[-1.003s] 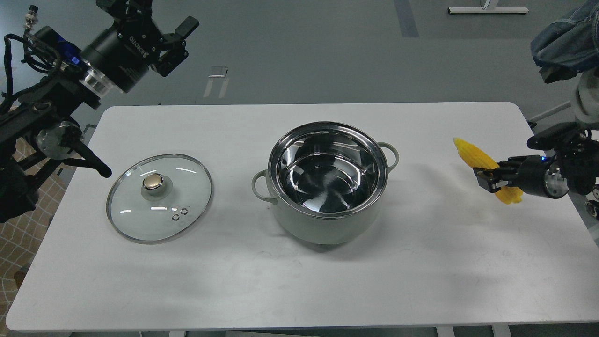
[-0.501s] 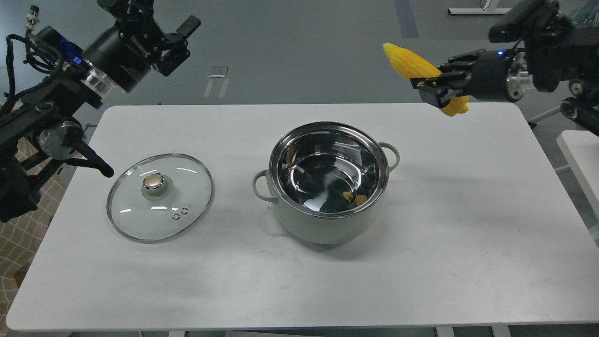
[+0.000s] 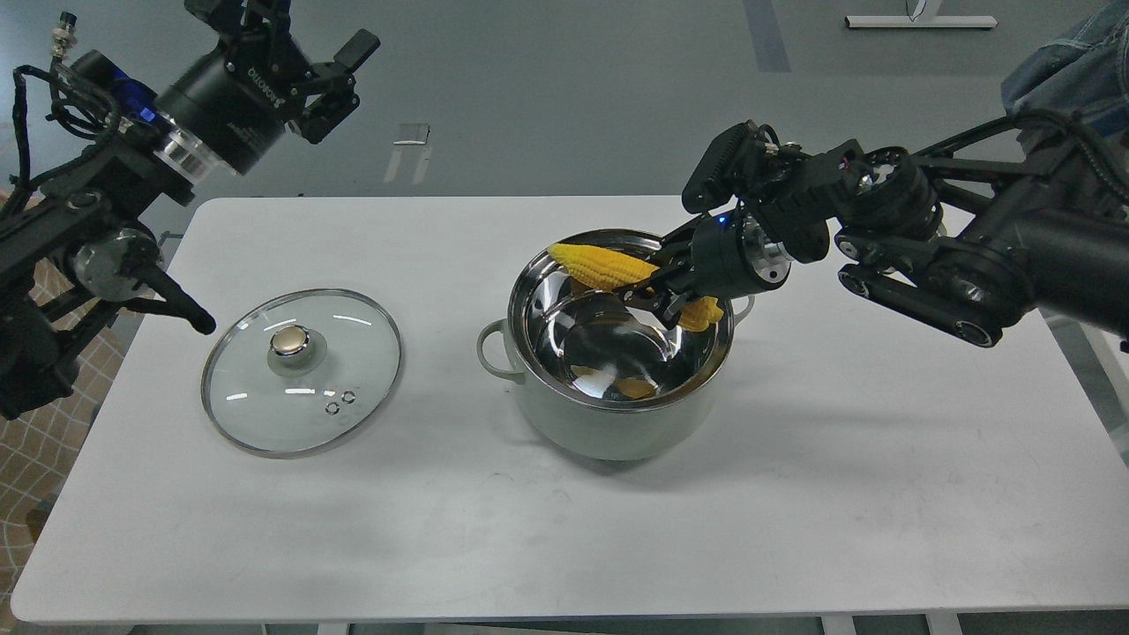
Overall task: Open pot and put corn in
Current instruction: 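Lower the corn cob into the pot and open the right gripper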
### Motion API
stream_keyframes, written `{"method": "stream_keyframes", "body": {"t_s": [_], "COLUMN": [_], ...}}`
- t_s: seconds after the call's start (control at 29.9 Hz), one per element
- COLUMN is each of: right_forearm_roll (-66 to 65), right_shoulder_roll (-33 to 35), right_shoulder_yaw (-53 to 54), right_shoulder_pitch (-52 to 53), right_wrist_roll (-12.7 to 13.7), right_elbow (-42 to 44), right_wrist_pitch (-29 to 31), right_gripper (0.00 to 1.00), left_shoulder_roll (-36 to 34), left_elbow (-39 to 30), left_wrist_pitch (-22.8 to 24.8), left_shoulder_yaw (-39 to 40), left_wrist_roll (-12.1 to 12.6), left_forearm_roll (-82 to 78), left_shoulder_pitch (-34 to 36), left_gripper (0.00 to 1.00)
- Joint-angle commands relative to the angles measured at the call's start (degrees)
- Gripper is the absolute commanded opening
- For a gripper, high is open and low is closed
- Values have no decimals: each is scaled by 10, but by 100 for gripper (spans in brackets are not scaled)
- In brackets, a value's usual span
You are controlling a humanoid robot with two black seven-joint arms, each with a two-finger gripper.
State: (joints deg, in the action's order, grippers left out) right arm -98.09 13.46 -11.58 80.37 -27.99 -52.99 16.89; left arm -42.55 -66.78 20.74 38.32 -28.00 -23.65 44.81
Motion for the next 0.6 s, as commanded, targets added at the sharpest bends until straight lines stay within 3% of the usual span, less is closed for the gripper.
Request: {"method": "stream_keyframes", "body": {"t_s": [0.0,0.13,0.3,0.37,0.57], "right_forearm_roll": [0,0,0,0,4], "right_shoulder_roll": [-19,-34,-37,-36,-35], "right_shoulder_yaw": [-1,-1,-2,-2,-2], "right_shoulder_pitch": [-18,-26,-28,-28,-28], "right_wrist_roll": [0,0,0,0,0], "right_elbow": [21,36,40,39,38], "right_wrist_pitch": [-4,-5,-4,-2,0], "right_gripper": [23,34,60,80,94], "left_shoulder_roll": [0,0,1,0,0], "left_elbow": [0,0,0,0,0], "left_wrist_pitch": [0,0,0,0,0], "left_shoulder_yaw": [2,2,2,2,2], "left_wrist_roll": [0,0,0,0,0], "left_forearm_roll": [-1,-1,-1,-1,-1], "left_shoulder_pitch": [-1,-1,-1,-1,-1], "left_gripper": [96,96,96,96,96]}}
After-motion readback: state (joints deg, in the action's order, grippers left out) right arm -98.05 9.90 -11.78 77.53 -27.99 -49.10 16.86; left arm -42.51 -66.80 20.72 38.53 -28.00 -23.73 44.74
